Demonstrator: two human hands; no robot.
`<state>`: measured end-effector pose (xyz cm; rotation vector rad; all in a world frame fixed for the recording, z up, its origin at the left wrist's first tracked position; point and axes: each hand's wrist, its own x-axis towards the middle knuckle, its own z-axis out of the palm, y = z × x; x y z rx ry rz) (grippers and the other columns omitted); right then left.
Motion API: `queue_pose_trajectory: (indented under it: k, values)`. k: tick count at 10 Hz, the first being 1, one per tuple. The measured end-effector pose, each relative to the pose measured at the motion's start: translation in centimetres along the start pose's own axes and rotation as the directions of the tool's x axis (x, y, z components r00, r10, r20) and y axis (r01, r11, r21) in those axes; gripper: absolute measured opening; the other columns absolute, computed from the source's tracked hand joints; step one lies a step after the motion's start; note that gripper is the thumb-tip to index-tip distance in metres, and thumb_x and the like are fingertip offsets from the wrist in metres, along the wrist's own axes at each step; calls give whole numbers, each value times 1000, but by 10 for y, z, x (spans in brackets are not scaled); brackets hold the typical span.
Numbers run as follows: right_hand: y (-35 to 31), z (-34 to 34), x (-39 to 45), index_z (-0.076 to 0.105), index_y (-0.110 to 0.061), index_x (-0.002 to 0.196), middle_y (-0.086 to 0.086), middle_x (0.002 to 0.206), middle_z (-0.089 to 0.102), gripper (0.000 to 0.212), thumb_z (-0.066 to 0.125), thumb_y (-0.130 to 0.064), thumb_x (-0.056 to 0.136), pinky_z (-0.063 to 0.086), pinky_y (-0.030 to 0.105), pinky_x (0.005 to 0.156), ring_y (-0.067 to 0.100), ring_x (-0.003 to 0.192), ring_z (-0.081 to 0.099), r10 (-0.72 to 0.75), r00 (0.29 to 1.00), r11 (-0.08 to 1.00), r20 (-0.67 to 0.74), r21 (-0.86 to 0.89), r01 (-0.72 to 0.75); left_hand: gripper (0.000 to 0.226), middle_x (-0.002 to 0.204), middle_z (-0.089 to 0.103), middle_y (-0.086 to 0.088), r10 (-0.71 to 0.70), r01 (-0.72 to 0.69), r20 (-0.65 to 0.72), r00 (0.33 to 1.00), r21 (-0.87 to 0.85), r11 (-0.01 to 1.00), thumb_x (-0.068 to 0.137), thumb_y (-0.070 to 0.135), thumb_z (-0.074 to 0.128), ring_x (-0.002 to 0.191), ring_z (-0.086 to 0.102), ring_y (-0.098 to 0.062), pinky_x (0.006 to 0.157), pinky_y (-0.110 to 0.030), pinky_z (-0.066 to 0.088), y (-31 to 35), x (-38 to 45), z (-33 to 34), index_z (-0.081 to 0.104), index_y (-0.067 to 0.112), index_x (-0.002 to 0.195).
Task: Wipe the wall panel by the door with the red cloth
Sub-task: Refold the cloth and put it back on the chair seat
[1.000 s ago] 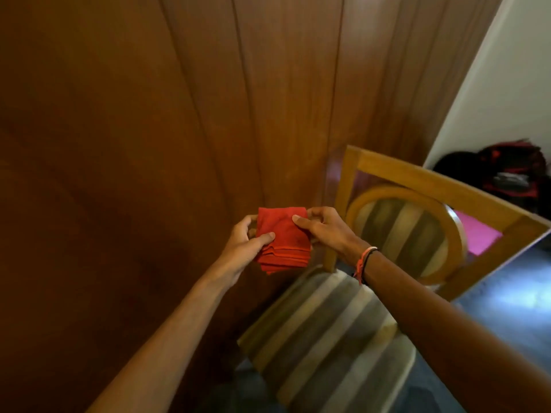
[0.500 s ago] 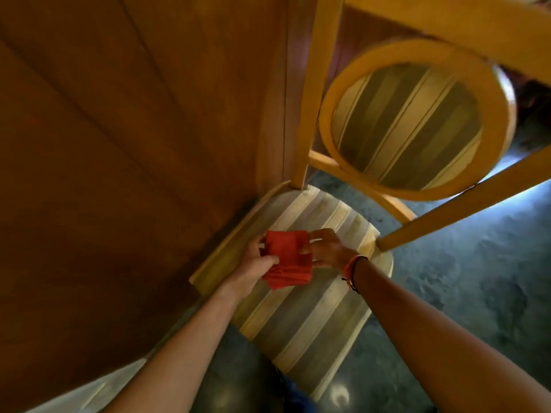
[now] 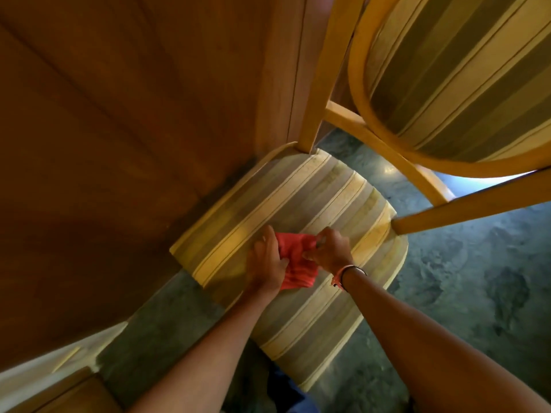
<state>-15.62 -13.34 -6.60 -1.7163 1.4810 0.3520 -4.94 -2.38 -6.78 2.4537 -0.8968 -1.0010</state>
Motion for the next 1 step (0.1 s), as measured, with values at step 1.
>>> queue_pose_trajectory:
  k: [1]
  values:
    - [-10,-5,-12,57,-9,130,15,119,69,51,79,-27,88,62,49,87,34,106,69,-88,994,988,-65,-135,79,81,150,43,-17,88,-77,-35,996,249,966,91,43,66,132,49,-31,99,-42,48,4,-7,-21,26,11,154]
